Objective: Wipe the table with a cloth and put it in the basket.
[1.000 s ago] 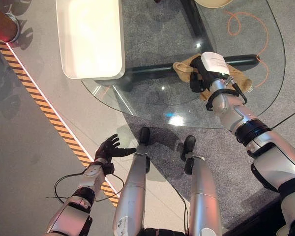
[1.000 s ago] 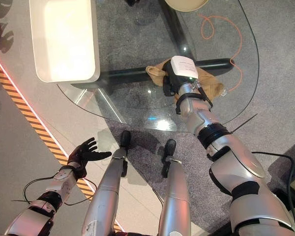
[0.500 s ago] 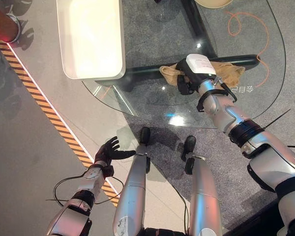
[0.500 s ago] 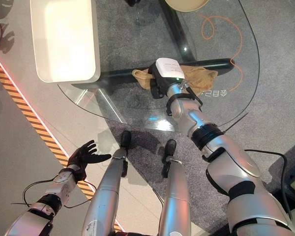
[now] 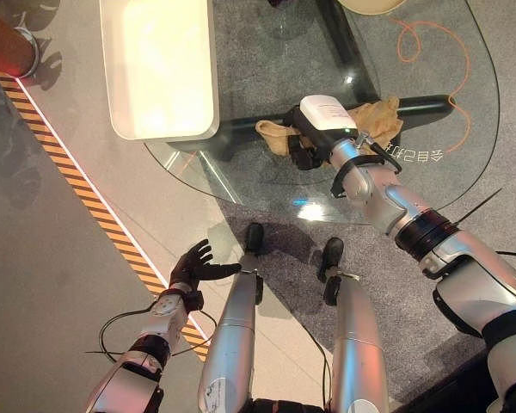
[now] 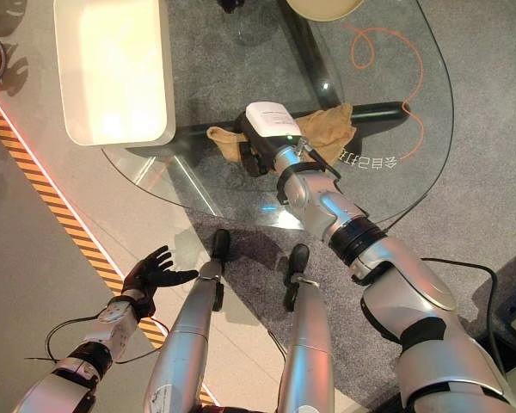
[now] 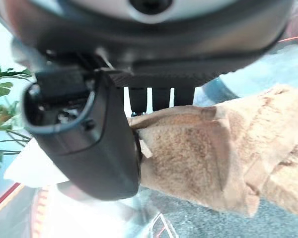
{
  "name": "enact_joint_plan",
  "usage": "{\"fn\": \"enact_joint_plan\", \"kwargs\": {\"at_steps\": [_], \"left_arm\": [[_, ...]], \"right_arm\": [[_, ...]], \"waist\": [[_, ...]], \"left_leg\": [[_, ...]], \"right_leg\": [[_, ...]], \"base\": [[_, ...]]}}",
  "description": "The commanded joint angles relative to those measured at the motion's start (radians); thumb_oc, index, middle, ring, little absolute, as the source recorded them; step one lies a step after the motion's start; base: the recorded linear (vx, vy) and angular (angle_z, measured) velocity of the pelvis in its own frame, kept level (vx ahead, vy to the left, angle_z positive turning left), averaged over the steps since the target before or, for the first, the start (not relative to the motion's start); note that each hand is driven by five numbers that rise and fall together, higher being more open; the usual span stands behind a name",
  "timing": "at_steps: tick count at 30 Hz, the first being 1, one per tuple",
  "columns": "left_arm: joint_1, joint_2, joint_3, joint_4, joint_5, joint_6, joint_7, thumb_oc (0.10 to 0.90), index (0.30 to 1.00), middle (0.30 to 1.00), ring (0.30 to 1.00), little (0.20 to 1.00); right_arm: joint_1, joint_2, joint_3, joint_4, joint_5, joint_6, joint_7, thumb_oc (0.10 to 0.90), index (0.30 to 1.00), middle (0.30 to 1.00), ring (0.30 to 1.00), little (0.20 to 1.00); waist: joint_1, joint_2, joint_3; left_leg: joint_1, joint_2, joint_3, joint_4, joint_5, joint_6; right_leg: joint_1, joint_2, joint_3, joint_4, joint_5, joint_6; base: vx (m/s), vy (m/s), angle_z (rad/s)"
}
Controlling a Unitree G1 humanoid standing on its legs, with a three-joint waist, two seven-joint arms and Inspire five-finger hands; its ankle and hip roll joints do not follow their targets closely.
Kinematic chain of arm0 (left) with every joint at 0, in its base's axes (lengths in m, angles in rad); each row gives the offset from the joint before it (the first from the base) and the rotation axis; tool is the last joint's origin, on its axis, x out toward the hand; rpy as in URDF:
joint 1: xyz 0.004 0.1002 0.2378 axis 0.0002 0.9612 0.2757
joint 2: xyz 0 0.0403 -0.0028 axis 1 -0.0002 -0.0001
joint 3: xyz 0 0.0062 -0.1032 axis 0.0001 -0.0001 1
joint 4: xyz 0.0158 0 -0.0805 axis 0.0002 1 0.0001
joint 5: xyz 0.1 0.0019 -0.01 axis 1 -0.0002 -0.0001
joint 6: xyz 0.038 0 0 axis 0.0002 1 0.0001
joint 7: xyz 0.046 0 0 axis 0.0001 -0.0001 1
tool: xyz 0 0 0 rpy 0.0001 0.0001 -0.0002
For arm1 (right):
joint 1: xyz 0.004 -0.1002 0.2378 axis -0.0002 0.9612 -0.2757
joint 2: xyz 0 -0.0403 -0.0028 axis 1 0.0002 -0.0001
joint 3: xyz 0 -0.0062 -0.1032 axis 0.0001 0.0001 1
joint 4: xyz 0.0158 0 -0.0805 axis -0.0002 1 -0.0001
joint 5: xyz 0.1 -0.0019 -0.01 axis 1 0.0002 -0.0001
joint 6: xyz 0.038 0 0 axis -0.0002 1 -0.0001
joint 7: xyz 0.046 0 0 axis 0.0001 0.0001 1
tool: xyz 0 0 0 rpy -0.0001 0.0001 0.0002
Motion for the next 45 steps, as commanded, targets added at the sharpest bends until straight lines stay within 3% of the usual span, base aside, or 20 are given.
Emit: {"fn": "enact_joint_plan", "kwargs": {"at_steps": [1, 11, 17, 22, 31, 37, 38, 39, 45], "left_arm": [[0.045, -0.017, 0.011, -0.009, 0.025, -0.042, 0.025, 0.800, 0.900, 0.900, 0.900, 0.900], [0.046, -0.026, 0.009, -0.011, 0.028, -0.042, 0.033, 0.800, 0.900, 0.900, 0.900, 0.900], [0.050, -0.025, 0.008, -0.007, 0.025, -0.047, 0.029, 0.800, 0.900, 0.900, 0.900, 0.900], [0.036, -0.023, 0.004, -0.005, 0.019, -0.038, 0.030, 0.800, 0.900, 0.900, 0.900, 0.900], [0.024, -0.017, -0.015, 0.017, 0.008, -0.042, 0.022, 0.800, 0.900, 0.900, 0.900, 0.900], [0.016, -0.006, -0.039, 0.034, -0.009, -0.051, 0.010, 0.800, 0.900, 0.900, 0.900, 0.900], [0.014, -0.006, -0.042, 0.033, -0.010, -0.049, 0.011, 0.800, 0.900, 0.900, 0.900, 0.900], [0.022, -0.005, -0.050, 0.030, -0.015, -0.047, 0.013, 0.800, 0.900, 0.900, 0.900, 0.900], [0.026, 0.011, -0.055, 0.025, -0.032, -0.044, 0.003, 0.800, 0.900, 0.900, 0.900, 0.900]], "right_arm": [[-0.053, 0.084, 0.008, -0.226, -0.020, -0.133, 0.011, 0.100, 0.300, 0.300, 0.300, 0.200], [-0.038, 0.114, 0.028, -0.292, -0.006, -0.116, 0.032, 0.100, 0.300, 0.300, 0.300, 0.200], [-0.031, 0.114, 0.019, -0.328, 0.005, -0.137, 0.038, 0.100, 0.300, 0.300, 0.300, 0.200], [-0.027, 0.112, 0.028, -0.321, -0.030, -0.079, 0.016, 0.100, 0.300, 0.300, 0.300, 0.200], [-0.058, 0.065, 0.033, -0.083, -0.061, 0.002, -0.134, 0.100, 0.300, 0.300, 0.300, 0.200], [-0.126, 0.001, -0.011, 0.186, 0.064, 0.027, -0.272, 0.100, 0.300, 0.300, 0.300, 0.200], [-0.138, -0.009, -0.019, 0.215, 0.079, 0.027, -0.282, 0.100, 0.300, 0.300, 0.300, 0.200], [-0.142, -0.017, -0.029, 0.242, 0.103, 0.032, -0.299, 0.100, 0.300, 0.300, 0.300, 0.200], [-0.188, -0.083, -0.089, 0.375, 0.154, 0.039, -0.379, 0.100, 0.300, 0.300, 0.300, 0.200]], "waist": [[0.003, 0.049, -0.022], [0.005, 0.050, -0.022], [0.003, 0.048, -0.022], [0.000, 0.048, -0.022], [0.007, 0.053, -0.022], [0.018, 0.062, -0.022], [0.019, 0.063, -0.022], [0.020, 0.063, -0.022], [0.018, 0.067, -0.022]], "left_leg": [[0.008, -0.071, 0.103, 0.042, -0.043, 0.090], [0.010, -0.071, 0.106, 0.036, -0.037, 0.091], [0.009, -0.070, 0.107, 0.039, -0.037, 0.090], [0.008, -0.072, 0.107, 0.041, -0.036, 0.090], [0.012, -0.071, 0.104, 0.041, -0.037, 0.090], [0.006, -0.068, 0.099, 0.048, -0.043, 0.092], [0.008, -0.067, 0.098, 0.046, -0.043, 0.092], [0.026, -0.069, 0.095, 0.061, -0.080, 0.088], [0.020, -0.068, 0.091, 0.070, -0.086, 0.094]], "right_leg": [[0.025, 0.022, -0.118, -0.065, 0.032, -0.019], [0.025, 0.023, -0.117, -0.068, 0.034, -0.020], [0.025, 0.022, -0.116, -0.068, 0.036, -0.019], [0.024, 0.024, -0.113, -0.070, 0.038, -0.018], [0.032, 0.011, -0.119, -0.073, 0.045, -0.015], [0.026, 0.002, -0.127, -0.062, 0.048, -0.016], [0.028, 0.001, -0.127, -0.063, 0.049, -0.015], [0.041, 0.000, -0.118, -0.039, 0.013, -0.006], [0.032, 0.006, -0.111, -0.027, 0.011, -0.007]], "base": [[0.00, 0.000, 0.00], [0.00, 0.000, 0.00], [0.00, 0.000, 0.00], [0.00, 0.000, 0.00], [0.00, 0.000, 0.00], [0.00, -0.003, 0.01], [0.08, -0.023, 0.05], [0.08, -0.016, 0.05], [0.01, -0.002, 0.00]]}}
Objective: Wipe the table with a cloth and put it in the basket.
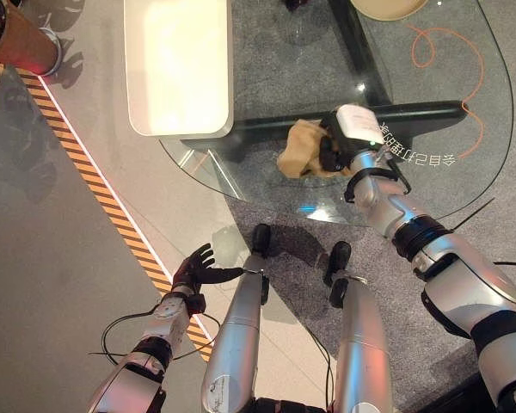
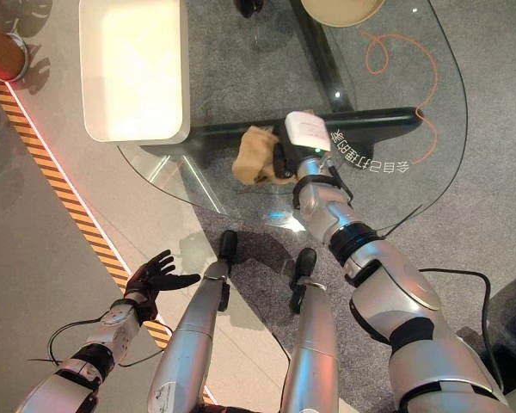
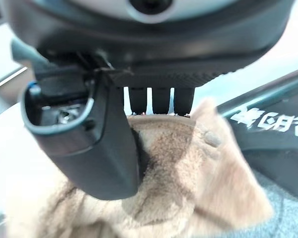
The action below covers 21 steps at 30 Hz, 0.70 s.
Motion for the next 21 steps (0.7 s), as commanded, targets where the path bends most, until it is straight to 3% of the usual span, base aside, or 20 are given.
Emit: {"fn": "enact_joint_plan", "kwargs": {"at_steps": [1, 21], "left_arm": [[0.024, 0.012, -0.021, 0.000, -0.027, -0.041, 0.003, 0.800, 0.900, 0.900, 0.900, 0.900], [0.028, 0.059, -0.009, -0.006, -0.068, -0.030, -0.012, 0.800, 0.900, 0.900, 0.900, 0.900]], "right_arm": [[-0.170, -0.122, -0.033, 0.029, 0.028, -0.001, -0.123, 0.100, 0.300, 0.300, 0.300, 0.200], [-0.166, -0.269, -0.121, 0.114, 0.115, 0.006, -0.323, 0.100, 0.300, 0.300, 0.300, 0.200]], "waist": [[-0.013, 0.041, -0.021], [-0.039, 0.029, -0.021]], "left_leg": [[0.011, -0.063, 0.091, 0.068, -0.098, 0.097], [-0.011, -0.055, 0.084, 0.084, -0.118, 0.110]], "right_leg": [[0.027, 0.018, -0.107, -0.047, 0.019, -0.003], [0.007, 0.040, -0.085, -0.037, 0.006, -0.005]], "base": [[0.00, 0.000, 0.00], [0.00, 0.000, 0.00]]}}
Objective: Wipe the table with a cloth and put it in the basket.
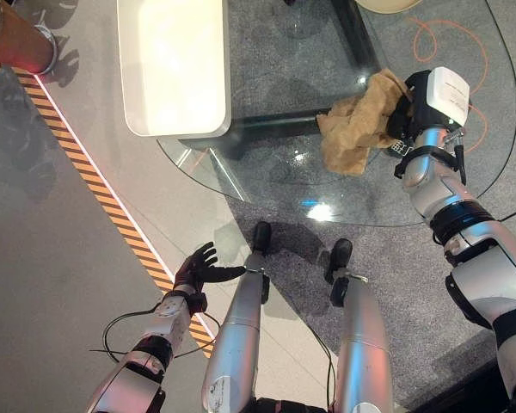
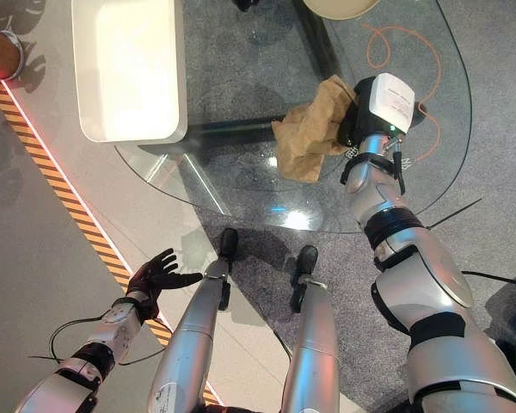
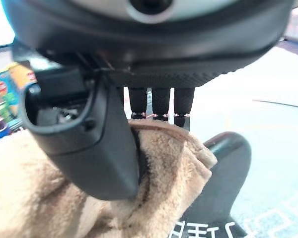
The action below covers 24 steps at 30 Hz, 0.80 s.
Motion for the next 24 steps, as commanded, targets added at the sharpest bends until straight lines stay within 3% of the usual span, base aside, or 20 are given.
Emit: {"fn": "enact_joint_plan", "kwargs": {"at_steps": [1, 4, 5, 6, 11, 18, 24], "left_arm": [[0.025, 0.052, 0.005, -0.002, -0.041, -0.031, -0.009, 0.800, 0.900, 0.900, 0.900, 0.900], [0.024, 0.056, 0.004, 0.000, -0.044, -0.031, -0.010, 0.800, 0.900, 0.900, 0.900, 0.900], [0.030, 0.055, 0.002, 0.001, -0.044, -0.030, -0.010, 0.800, 0.900, 0.900, 0.900, 0.900], [0.021, 0.054, 0.005, 0.000, -0.043, -0.028, -0.008, 0.800, 0.900, 0.900, 0.900, 0.900], [0.008, 0.056, 0.006, 0.001, -0.043, -0.021, -0.008, 0.800, 0.900, 0.900, 0.900, 0.900], [0.002, 0.053, 0.013, 0.010, -0.034, -0.024, -0.016, 0.800, 0.900, 0.900, 0.900, 0.900], [-0.006, 0.038, 0.011, 0.017, -0.023, -0.032, -0.012, 0.800, 0.900, 0.900, 0.900, 0.900]], "right_arm": [[-0.140, -0.154, -0.020, -0.003, 0.023, -0.007, -0.143, 0.100, 0.300, 0.300, 0.300, 0.200], [-0.133, -0.162, -0.039, 0.009, 0.044, -0.030, -0.165, 0.100, 0.300, 0.300, 0.300, 0.200], [-0.125, -0.161, -0.039, 0.009, 0.047, -0.033, -0.164, 0.100, 0.300, 0.300, 0.300, 0.200], [-0.127, -0.162, -0.046, 0.005, 0.048, -0.044, -0.161, 0.100, 0.300, 0.300, 0.300, 0.200], [-0.125, -0.151, -0.036, -0.016, 0.051, -0.067, -0.134, 0.100, 0.300, 0.300, 0.300, 0.200], [-0.111, -0.098, -0.010, -0.080, 0.056, -0.115, -0.024, 0.100, 0.300, 0.300, 0.300, 0.200], [-0.091, -0.031, 0.034, -0.140, 0.034, -0.118, 0.060, 0.100, 0.300, 0.300, 0.300, 0.200]], "waist": [[-0.027, 0.029, -0.021], [-0.030, 0.027, -0.021], [-0.031, 0.026, -0.021], [-0.033, 0.026, -0.021], [-0.034, 0.024, -0.021], [-0.031, 0.025, -0.021], [-0.026, 0.028, -0.021]], "left_leg": [[-0.012, -0.054, 0.088, 0.069, -0.078, 0.109], [-0.012, -0.056, 0.085, 0.068, -0.080, 0.110], [0.007, -0.058, 0.081, 0.081, -0.115, 0.106], [-0.013, -0.058, 0.083, 0.070, -0.081, 0.110], [-0.015, -0.060, 0.081, 0.072, -0.081, 0.110], [-0.010, -0.065, 0.079, 0.066, -0.079, 0.106], [-0.004, -0.071, 0.078, 0.058, -0.075, 0.105]], "right_leg": [[0.001, 0.039, -0.095, -0.045, 0.043, -0.017], [0.003, 0.043, -0.093, -0.049, 0.043, -0.017], [0.018, 0.045, -0.083, -0.031, 0.008, -0.008], [0.003, 0.047, -0.090, -0.049, 0.042, -0.018], [0.002, 0.048, -0.089, -0.050, 0.041, -0.017], [0.007, 0.048, -0.091, -0.055, 0.037, -0.018], [0.015, 0.046, -0.095, -0.061, 0.033, -0.020]], "base": [[-0.07, 0.006, 0.00], [0.00, -0.003, 0.00], [0.00, 0.000, 0.00], [0.00, 0.000, 0.00], [-0.01, 0.001, 0.00], [0.00, 0.000, 0.00], [0.00, 0.000, 0.00]]}}
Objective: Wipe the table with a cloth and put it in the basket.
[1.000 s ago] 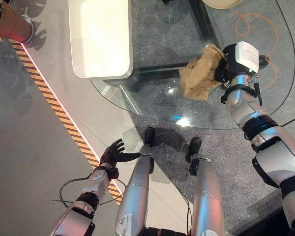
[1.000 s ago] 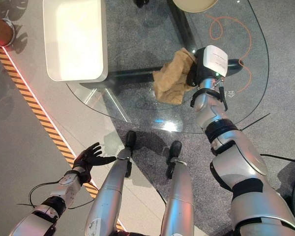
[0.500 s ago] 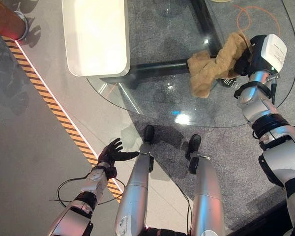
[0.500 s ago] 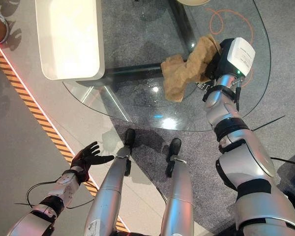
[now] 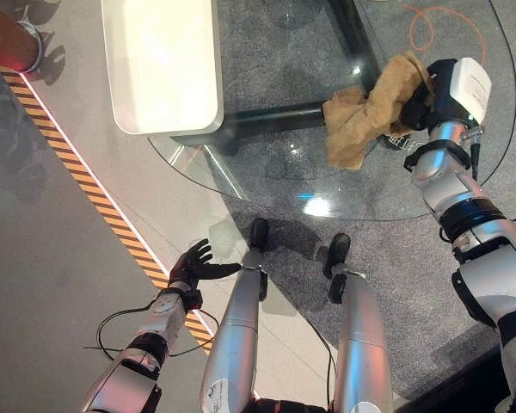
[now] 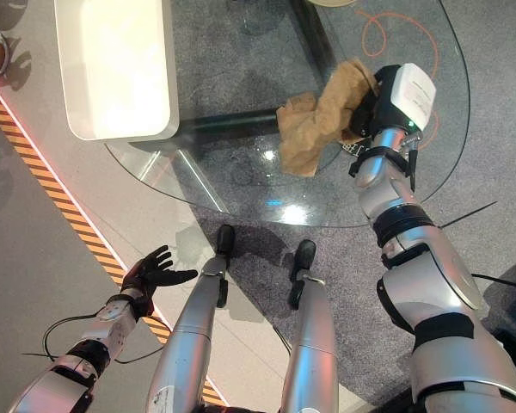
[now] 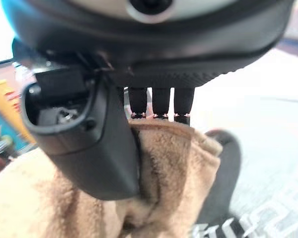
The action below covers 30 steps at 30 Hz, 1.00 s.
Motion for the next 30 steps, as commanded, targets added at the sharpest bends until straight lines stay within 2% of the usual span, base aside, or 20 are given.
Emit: {"fn": "enact_joint_plan", "kwargs": {"at_steps": [1, 7, 18, 30], "left_arm": [[0.009, 0.008, 0.010, 0.014, -0.004, -0.038, -0.007, 0.800, 0.900, 0.900, 0.900, 0.900], [0.011, -0.006, 0.007, 0.019, 0.007, -0.047, -0.005, 0.800, 0.900, 0.900, 0.900, 0.900], [0.014, -0.033, -0.001, 0.015, 0.029, -0.056, 0.005, 0.800, 0.900, 0.900, 0.900, 0.900], [0.028, -0.061, 0.002, -0.008, 0.051, -0.058, 0.034, 0.800, 0.900, 0.900, 0.900, 0.900]], "right_arm": [[-0.084, -0.018, 0.063, -0.102, -0.028, -0.068, 0.021, 0.100, 0.300, 0.300, 0.300, 0.200], [-0.075, 0.039, 0.084, -0.117, -0.065, -0.087, 0.073, 0.100, 0.300, 0.300, 0.300, 0.200], [-0.056, 0.122, 0.122, -0.175, -0.102, -0.080, 0.154, 0.100, 0.300, 0.300, 0.300, 0.200], [-0.013, 0.204, 0.140, -0.353, -0.079, -0.091, 0.222, 0.100, 0.300, 0.300, 0.300, 0.200]], "waist": [[-0.001, 0.030, -0.022], [0.007, 0.035, -0.022], [0.014, 0.039, -0.022], [0.010, 0.037, -0.022]], "left_leg": [[0.038, -0.071, 0.080, 0.027, -0.066, 0.097], [0.044, -0.075, 0.080, 0.023, -0.063, 0.096], [0.055, -0.081, 0.082, 0.012, -0.056, 0.094], [0.060, -0.083, 0.088, -0.001, -0.045, 0.089]], "right_leg": [[0.036, 0.043, -0.094, -0.052, 0.019, -0.027], [0.043, 0.042, -0.098, -0.054, 0.018, -0.028], [0.054, 0.040, -0.103, -0.066, 0.023, -0.029], [0.055, 0.045, -0.100, -0.079, 0.029, -0.031]], "base": [[0.00, 0.000, 0.00], [0.00, 0.000, 0.00], [0.00, 0.000, 0.00], [0.00, 0.000, 0.00]]}}
